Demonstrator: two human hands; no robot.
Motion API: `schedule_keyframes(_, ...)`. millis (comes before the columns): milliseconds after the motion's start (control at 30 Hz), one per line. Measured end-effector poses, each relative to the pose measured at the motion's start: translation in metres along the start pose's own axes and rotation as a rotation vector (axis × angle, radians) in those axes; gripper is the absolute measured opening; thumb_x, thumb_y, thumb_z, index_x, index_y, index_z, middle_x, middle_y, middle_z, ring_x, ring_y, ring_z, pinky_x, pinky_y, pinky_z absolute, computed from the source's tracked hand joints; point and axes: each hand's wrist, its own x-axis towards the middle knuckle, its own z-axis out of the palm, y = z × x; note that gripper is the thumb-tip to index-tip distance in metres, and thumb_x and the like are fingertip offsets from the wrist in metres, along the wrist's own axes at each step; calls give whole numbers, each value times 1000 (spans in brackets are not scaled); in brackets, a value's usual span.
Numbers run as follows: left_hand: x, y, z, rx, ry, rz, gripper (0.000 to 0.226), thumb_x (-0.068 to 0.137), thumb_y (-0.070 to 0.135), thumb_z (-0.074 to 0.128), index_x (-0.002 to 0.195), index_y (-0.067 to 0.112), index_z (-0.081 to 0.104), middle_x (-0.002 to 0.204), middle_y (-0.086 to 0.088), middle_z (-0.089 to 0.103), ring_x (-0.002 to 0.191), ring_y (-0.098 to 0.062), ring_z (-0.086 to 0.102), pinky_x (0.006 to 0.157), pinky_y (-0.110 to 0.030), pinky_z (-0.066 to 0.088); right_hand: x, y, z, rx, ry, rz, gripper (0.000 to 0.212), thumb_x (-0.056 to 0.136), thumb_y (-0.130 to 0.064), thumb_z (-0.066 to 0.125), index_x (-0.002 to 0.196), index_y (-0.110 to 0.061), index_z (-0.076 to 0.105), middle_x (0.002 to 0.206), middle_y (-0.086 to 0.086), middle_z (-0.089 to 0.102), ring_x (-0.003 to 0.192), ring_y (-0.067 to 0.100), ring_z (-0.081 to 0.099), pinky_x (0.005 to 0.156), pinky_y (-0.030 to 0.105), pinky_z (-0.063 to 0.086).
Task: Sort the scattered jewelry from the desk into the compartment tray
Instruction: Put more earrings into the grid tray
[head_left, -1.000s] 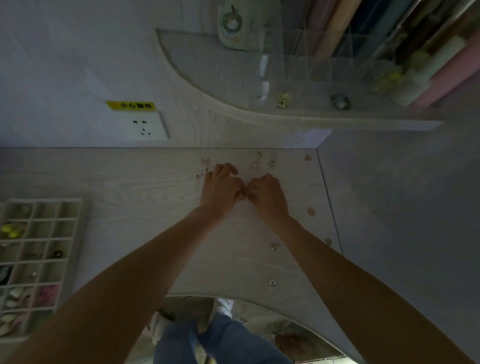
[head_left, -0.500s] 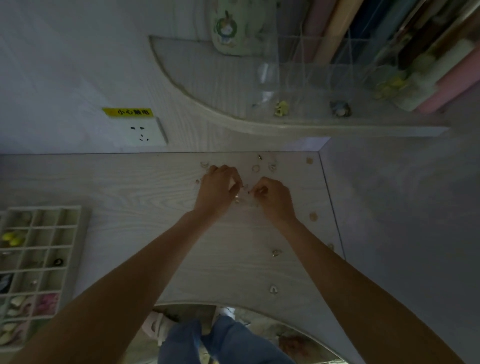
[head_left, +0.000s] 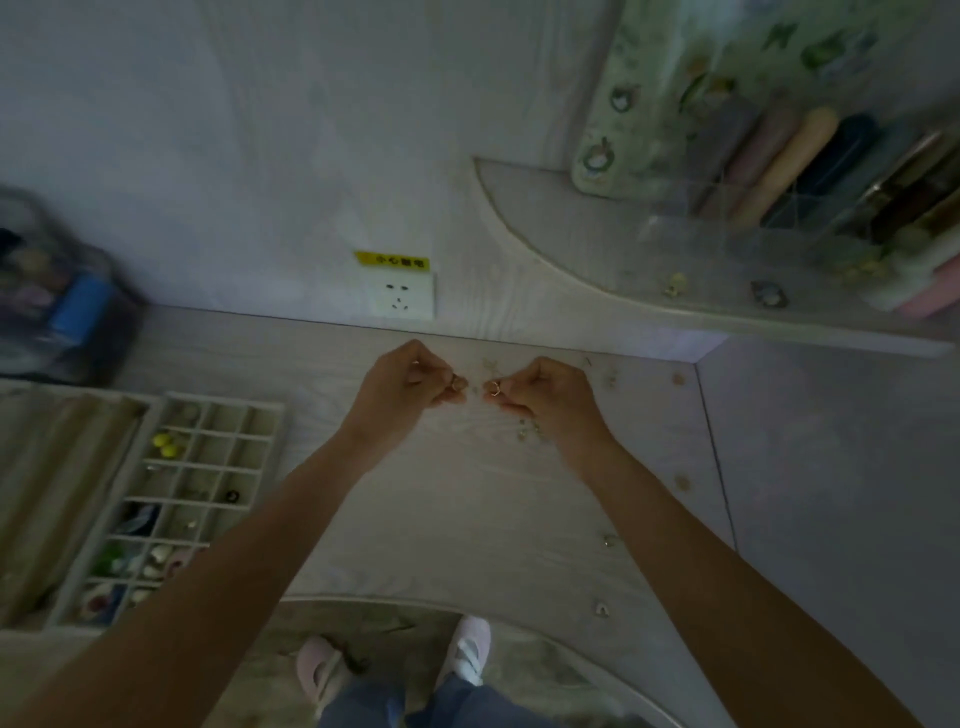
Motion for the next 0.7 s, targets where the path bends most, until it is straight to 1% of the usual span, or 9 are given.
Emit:
schedule_keyframes(67,-9,-2,-30,39,27,12,10,87,-5,58,79,2,57,77,-8,71,67,-15,70,64,-20,55,-2,-5,24,-17,-59,-17,25,83,12,58,65,-5,53,72,7,68,61,9,69,63,19,57)
schedule_keyframes(133,-16,-5,-65,71,66,25,14,82,-8,61,78,5,60,69,-2,72,64,-16,70,65,-23,55,-5,-10,50,-52,-121,-24,24,82,12,60,66,-4,53,71,7,68,59,8,69,61,18,56)
schedule_keyframes(233,-28,-12,-120,175,130,45,16,79,-7,64,81,8,64,62,9,70,62,-6,68,63,-13,52,-9,-17,93,-85,-185,-48,18,80,10,64,71,-4,57,66,2,70,59,10,69,59,18,54)
schedule_keyframes(300,-36,-17,-152,242,147,63,18,80,-5,64,80,13,68,62,13,69,65,-6,68,68,-13,52,-11,-19,119,-115,-212,-66,15,79,7,66,76,-7,61,67,4,71,62,13,69,62,19,54)
schedule_keyframes(367,-42,-26,-185,250,155,65,24,83,-4,62,77,18,69,64,11,70,68,-10,69,72,-19,54,-12,-18,149,-138,-235,-91,13,79,6,67,79,-7,66,70,8,70,63,12,69,63,19,53)
schedule_keyframes(467,-44,-37,-218,252,153,55,28,84,-3,62,72,23,67,59,14,68,60,-1,66,64,-13,53,-13,-15,184,-160,-233,-102,7,79,8,67,84,3,68,70,12,66,57,8,65,61,16,53)
schedule_keyframes(567,-40,-46,-247,387,144,47,16,84,6,67,73,18,66,56,11,66,56,3,63,60,-10,51,-14,-9,217,-204,-199,-116,11,79,7,67,90,8,69,67,10,64,55,5,63,61,14,53)
schedule_keyframes(633,-35,-49,-259,488,99,56,7,84,11,68,77,10,66,63,6,65,57,-1,62,59,-9,50,-15,-5,229,-227,-179,-122,10,80,6,67,90,7,69,66,9,64,54,3,62,60,13,52)
schedule_keyframes(700,-28,-51,-273,666,59,65,10,84,17,68,80,7,67,69,1,62,63,-7,59,59,-13,44,-15,0,239,-246,-164,-117,8,80,5,67,88,5,69,65,8,64,53,2,62,60,13,51)
